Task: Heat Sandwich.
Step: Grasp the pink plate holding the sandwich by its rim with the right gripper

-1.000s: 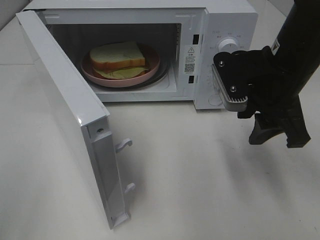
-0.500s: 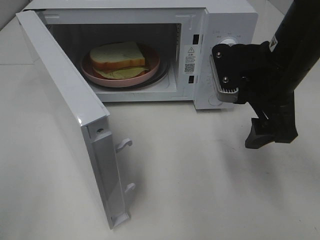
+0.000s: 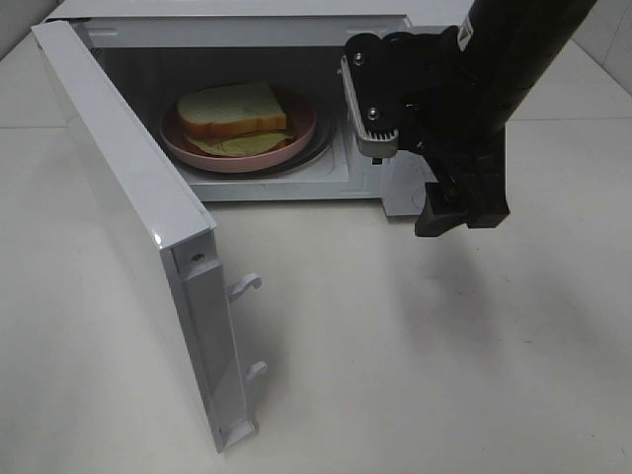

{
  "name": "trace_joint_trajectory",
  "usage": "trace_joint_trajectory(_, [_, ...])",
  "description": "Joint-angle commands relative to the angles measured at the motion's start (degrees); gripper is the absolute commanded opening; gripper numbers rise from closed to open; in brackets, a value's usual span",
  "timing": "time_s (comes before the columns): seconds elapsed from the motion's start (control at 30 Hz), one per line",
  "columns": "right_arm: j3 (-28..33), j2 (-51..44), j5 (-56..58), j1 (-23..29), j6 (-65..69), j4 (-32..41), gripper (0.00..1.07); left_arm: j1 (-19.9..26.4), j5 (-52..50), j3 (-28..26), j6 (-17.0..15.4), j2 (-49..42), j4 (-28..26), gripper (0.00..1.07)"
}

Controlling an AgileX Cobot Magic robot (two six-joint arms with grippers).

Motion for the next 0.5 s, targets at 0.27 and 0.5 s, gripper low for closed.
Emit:
trace_joint_trajectory(0.27, [-5.96,6.19,-7.73,3.32,-0.23,-1.38,0.87,0.06,0.00,0.06,-0.29,-1.32,0.06,1.03])
trace_joint_trajectory(0.5, [-8.82,10.08,-10.94,4.18,-0.23,-1.43,0.86,0.06,0.00,0.06,-0.29,-1.32,0.06,1.03])
